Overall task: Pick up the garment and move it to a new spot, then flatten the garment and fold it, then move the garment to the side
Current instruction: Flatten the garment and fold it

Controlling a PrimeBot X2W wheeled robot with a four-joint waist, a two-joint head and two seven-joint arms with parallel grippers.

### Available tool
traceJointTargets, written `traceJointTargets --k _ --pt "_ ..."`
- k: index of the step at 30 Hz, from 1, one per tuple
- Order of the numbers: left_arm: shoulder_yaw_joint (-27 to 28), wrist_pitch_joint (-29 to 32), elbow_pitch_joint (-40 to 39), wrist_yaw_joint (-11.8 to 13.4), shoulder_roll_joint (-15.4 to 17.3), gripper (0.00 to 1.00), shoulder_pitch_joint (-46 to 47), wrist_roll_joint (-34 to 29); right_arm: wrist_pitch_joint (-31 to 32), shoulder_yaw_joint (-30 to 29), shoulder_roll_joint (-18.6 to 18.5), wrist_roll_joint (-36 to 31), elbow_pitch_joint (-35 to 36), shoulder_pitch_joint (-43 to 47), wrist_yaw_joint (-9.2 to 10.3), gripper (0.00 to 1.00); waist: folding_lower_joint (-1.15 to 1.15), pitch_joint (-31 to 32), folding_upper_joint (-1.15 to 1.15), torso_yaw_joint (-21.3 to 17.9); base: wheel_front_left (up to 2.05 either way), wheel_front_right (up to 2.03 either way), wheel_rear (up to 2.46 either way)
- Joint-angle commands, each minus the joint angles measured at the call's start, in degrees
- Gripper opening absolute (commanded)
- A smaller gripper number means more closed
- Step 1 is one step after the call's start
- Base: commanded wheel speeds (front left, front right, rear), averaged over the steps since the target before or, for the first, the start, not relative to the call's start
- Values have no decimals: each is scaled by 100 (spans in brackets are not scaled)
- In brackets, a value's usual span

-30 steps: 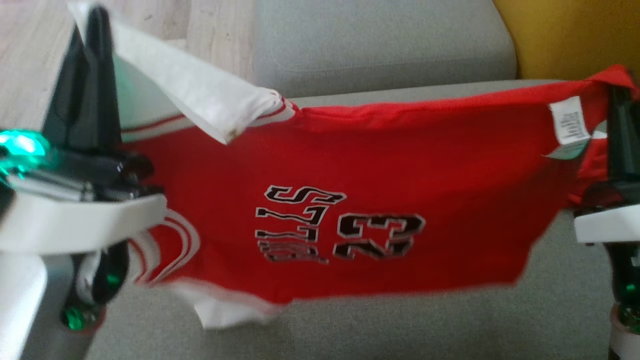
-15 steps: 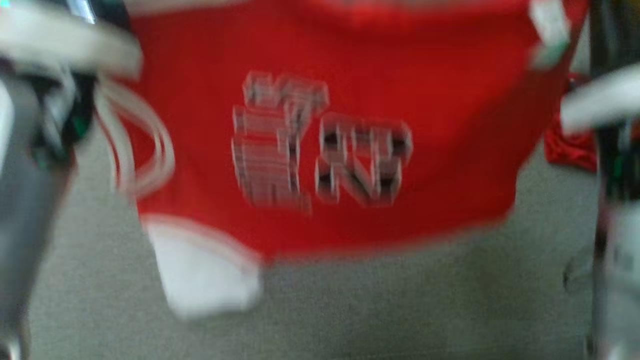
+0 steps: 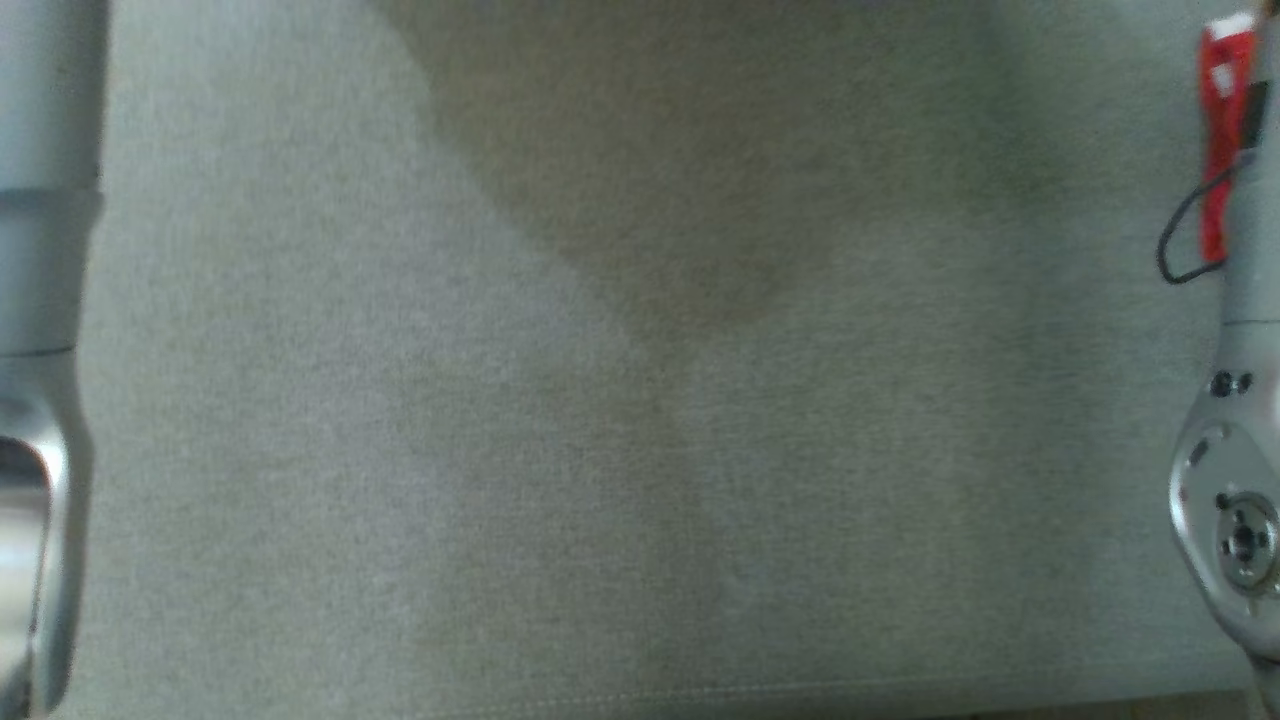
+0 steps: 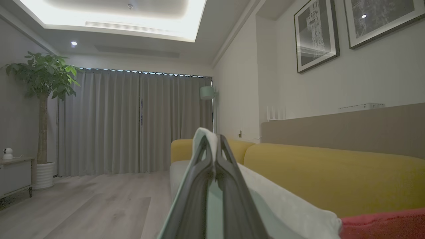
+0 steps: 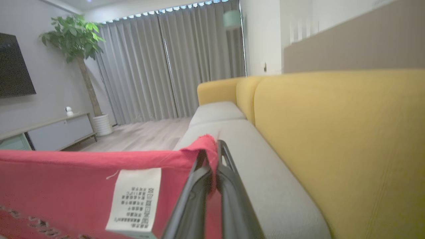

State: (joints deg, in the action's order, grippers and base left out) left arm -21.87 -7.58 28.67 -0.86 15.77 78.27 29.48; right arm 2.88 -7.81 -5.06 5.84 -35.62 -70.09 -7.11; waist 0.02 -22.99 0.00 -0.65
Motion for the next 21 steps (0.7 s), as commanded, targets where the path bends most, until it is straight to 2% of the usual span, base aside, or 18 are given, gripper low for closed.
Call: traceJointTargets --k 1,6,11,15,21 --pt "113 -111 -83 -47 172 0 137 22 -115 30 165 -19 -12 -134 -37 0 -2 -317 0 165 0 0 0" --pt "18 -471 106 -223 -25 0 -433 149 -714 58 193 -96 -927 68 -37 0 -2 -632 0 242 0 0 0" --pt "-1 -657 -49 -319 -126 0 -1275 277 -1272 221 203 -9 -1541 415 -37 0 -2 -699 0 221 0 0 0" --pt "191 -723 -443 -316 -105 0 -2001 366 -1564 393 208 256 -1713 675 -37 0 -2 -607 0 158 0 0 0" --pt "386 -739 -1246 -276 -94 0 -3047 343 -1728 516 174 719 -1531 1197 -37 0 -2 -301 0 165 0 0 0"
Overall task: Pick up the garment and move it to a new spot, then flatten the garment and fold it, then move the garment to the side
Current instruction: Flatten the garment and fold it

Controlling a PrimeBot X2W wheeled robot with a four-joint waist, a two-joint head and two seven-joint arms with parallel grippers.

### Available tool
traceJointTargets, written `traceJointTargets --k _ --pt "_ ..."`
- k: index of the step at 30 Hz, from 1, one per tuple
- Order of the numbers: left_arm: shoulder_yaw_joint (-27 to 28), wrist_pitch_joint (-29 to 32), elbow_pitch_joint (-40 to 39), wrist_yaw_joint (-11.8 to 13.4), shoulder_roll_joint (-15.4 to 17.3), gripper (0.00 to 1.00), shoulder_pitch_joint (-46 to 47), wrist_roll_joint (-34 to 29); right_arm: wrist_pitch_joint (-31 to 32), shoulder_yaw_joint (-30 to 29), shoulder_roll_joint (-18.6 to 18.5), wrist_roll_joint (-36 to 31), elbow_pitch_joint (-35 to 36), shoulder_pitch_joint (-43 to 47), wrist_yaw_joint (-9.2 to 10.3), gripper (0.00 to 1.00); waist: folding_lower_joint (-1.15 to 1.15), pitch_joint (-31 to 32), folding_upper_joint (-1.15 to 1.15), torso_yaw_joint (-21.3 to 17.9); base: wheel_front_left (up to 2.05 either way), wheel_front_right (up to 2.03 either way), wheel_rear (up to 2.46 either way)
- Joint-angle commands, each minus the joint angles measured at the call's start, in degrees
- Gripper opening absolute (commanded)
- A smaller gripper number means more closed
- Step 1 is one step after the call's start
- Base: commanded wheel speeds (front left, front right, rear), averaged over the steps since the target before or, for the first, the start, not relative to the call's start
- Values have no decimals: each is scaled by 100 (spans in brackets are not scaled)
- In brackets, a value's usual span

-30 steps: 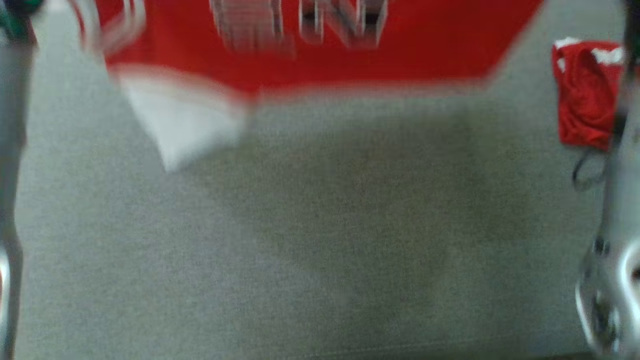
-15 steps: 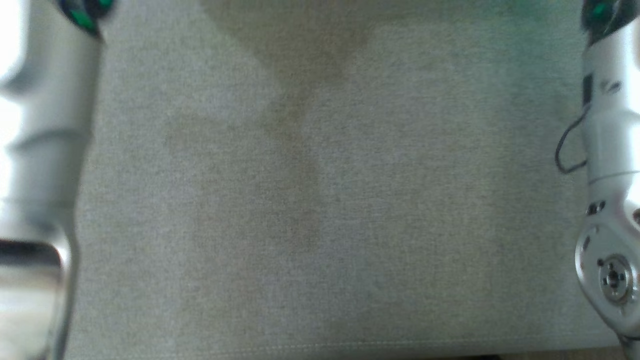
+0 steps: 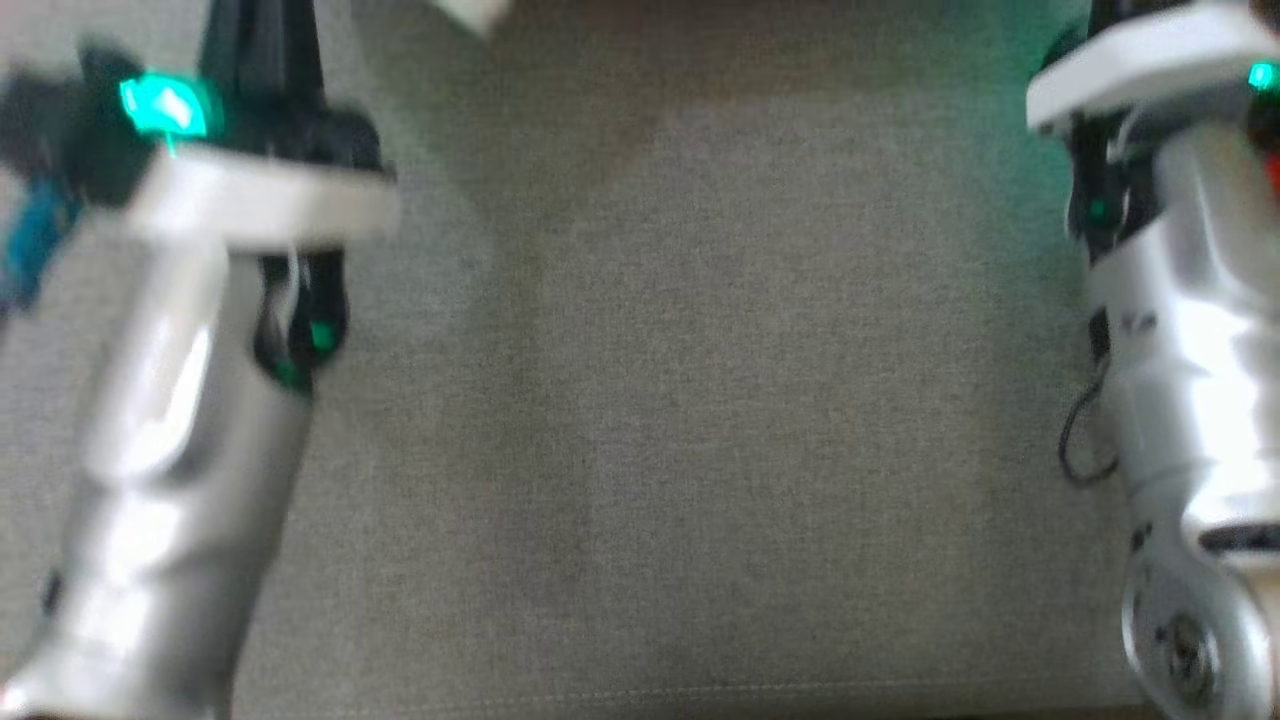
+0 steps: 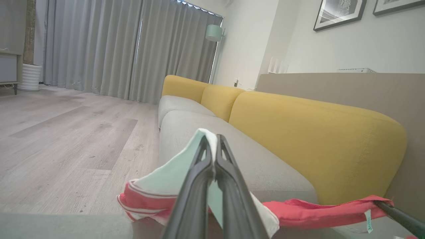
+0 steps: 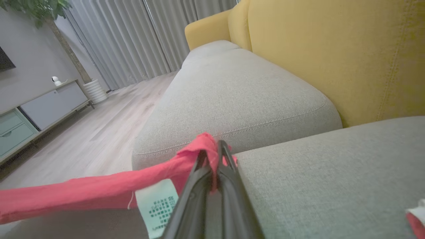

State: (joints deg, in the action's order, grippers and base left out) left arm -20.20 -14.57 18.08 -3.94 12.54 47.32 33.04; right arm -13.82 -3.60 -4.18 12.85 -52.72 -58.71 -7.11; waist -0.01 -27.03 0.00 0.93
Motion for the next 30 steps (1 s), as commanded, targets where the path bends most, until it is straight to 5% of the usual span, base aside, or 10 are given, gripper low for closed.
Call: traceJointTargets --k 1,17,27,30 --pt "247 -40 -376 45 234 0 -185 -40 -71 125 74 112 251 206 -37 0 1 181 0 15 0 0 0" --pt "295 21 -2849 720 308 0 -4317 -294 208 176 17 1150 2973 4141 -37 0 1 1965 0 139 0 0 0" --pt "181 211 -3536 1092 442 0 -5618 -288 1070 -310 127 1247 5040 6323 -37 0 1 2209 0 84 0 0 0" --pt "144 266 -3509 1086 454 0 -5688 -243 1186 -294 128 1343 5106 6474 -37 0 1 2167 0 63 0 0 0"
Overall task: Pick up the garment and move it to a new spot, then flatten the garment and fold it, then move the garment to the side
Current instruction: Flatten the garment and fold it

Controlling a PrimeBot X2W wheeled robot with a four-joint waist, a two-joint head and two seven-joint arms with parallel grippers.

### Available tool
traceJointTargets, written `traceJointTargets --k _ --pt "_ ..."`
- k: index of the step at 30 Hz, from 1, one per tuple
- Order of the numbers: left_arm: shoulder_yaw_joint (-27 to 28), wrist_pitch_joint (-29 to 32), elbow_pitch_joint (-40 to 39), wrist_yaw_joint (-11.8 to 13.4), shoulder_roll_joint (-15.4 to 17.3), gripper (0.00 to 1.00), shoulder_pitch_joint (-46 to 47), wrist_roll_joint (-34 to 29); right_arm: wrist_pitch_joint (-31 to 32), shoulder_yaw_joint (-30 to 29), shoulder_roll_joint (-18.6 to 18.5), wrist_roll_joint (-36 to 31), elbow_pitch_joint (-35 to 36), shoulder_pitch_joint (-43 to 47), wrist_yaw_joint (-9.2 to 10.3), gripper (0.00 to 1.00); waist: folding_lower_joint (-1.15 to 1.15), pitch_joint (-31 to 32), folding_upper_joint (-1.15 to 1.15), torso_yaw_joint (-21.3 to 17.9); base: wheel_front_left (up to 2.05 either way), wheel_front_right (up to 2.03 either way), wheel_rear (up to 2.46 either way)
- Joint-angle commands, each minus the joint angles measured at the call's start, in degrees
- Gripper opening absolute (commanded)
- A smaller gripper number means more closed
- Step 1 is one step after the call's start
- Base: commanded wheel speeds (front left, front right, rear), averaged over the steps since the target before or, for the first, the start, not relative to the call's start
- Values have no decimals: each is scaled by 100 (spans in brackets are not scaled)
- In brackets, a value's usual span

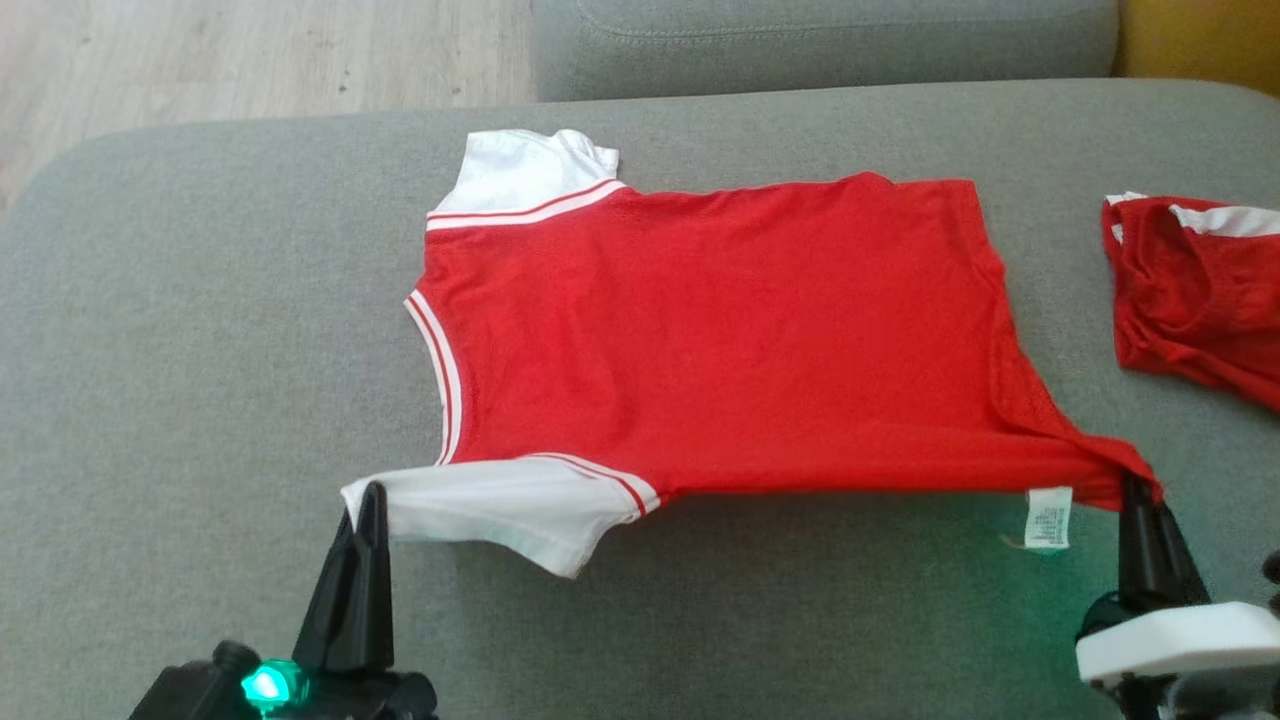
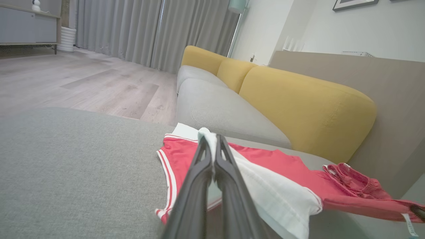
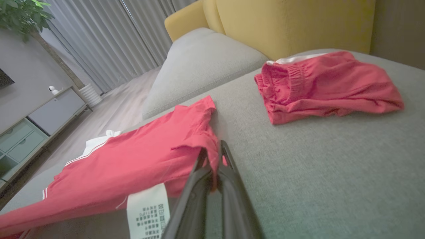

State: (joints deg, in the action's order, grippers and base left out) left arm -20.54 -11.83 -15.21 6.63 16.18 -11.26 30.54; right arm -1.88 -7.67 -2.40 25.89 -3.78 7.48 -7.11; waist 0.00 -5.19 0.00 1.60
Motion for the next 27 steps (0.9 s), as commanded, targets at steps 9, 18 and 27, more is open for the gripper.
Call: traceJointTargets --k 9,18,27 --pt "72 29 455 -207 11 0 788 80 61 234 -49 135 -490 -697 -37 0 0 -251 0 78 0 0 0" --pt "-1 181 1623 -568 -78 0 2143 90 -4 201 -48 69 -1363 -1752 -37 0 0 -602 0 116 0 0 0" --pt "-53 105 2911 -854 -260 0 3301 77 -144 71 -48 -374 -2267 -2745 -37 0 0 -918 0 98 0 0 0"
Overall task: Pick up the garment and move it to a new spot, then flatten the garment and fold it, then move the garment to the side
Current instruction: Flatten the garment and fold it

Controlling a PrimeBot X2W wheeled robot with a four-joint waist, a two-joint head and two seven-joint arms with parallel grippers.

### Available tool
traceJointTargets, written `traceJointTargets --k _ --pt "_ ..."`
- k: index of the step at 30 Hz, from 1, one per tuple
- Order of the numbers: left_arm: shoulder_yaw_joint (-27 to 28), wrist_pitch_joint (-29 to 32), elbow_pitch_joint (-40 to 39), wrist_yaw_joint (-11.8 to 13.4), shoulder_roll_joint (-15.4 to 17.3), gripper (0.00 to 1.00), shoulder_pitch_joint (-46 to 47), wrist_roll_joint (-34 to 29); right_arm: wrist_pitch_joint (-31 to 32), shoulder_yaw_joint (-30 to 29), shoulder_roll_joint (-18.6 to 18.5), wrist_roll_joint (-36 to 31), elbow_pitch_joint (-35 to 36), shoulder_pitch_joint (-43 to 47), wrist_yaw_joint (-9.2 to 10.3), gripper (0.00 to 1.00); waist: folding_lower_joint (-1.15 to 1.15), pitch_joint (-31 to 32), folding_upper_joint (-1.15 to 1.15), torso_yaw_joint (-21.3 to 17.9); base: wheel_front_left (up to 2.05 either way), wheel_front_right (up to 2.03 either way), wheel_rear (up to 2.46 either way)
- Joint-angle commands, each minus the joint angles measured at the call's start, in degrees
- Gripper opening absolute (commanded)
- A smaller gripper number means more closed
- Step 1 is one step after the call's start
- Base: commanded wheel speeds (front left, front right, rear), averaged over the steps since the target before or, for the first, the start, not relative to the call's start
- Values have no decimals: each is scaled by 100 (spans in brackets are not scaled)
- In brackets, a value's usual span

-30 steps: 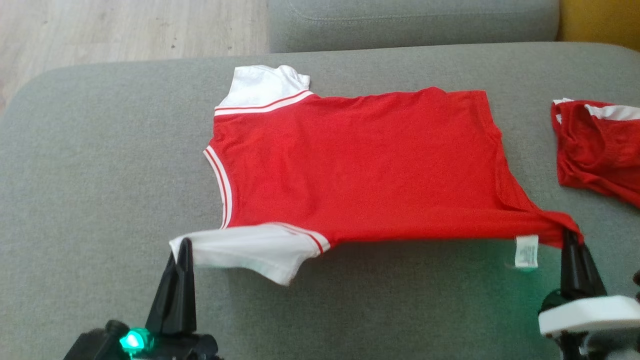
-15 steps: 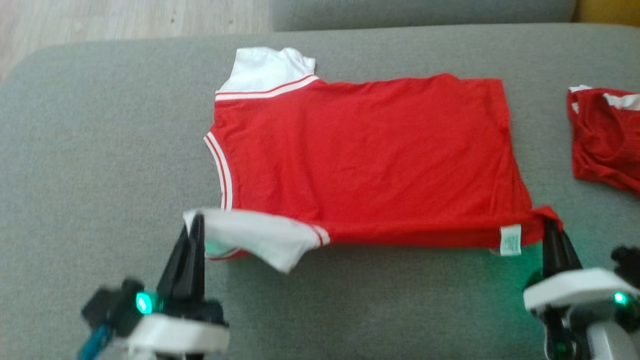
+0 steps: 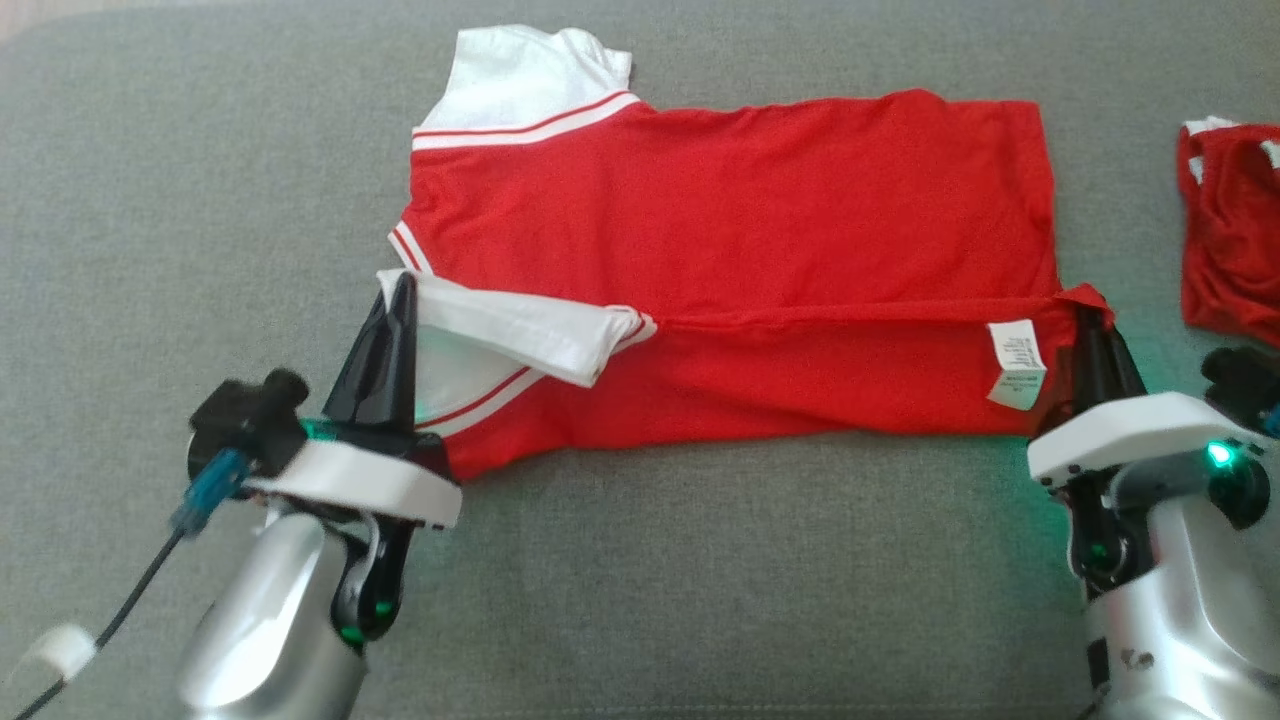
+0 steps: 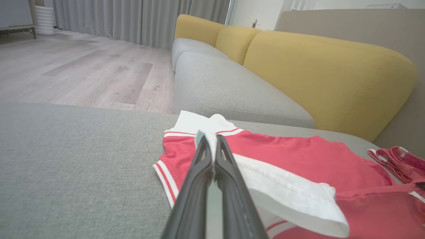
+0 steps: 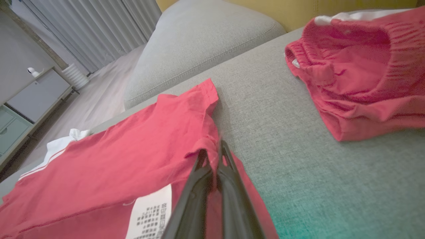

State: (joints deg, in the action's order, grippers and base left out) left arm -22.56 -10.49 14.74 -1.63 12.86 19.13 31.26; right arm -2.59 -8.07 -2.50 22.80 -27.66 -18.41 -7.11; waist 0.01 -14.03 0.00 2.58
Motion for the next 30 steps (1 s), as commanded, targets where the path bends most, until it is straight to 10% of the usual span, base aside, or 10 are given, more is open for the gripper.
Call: traceJointTargets --k 1,5,7,8,9,30 --pt "118 -16 45 -56 54 0 350 -4 -79 108 -38 -120 48 -215 -37 0 -1 -60 0 -1 0 0 0" --pt "34 29 563 -122 -35 0 642 -7 -120 119 -38 -344 -223 -409 -37 0 -1 -121 0 -11 0 0 0" --pt "0 12 765 -154 -74 18 752 -11 -152 141 -38 -437 -307 -474 -37 65 -1 -123 0 -24 0 0 0" --pt "-17 5 851 -167 -98 63 791 -7 -172 152 -38 -477 -348 -507 -37 100 -1 -119 0 -30 0 0 0" --pt "-47 0 923 -180 -115 100 820 -19 -190 171 -38 -520 -383 -533 -37 100 -1 -108 0 -34 0 0 0" --pt "21 694 -286 392 146 100 -1172 582 293 -138 -38 -945 963 1003 -37 100 -1 395 0 -28 0 0 0"
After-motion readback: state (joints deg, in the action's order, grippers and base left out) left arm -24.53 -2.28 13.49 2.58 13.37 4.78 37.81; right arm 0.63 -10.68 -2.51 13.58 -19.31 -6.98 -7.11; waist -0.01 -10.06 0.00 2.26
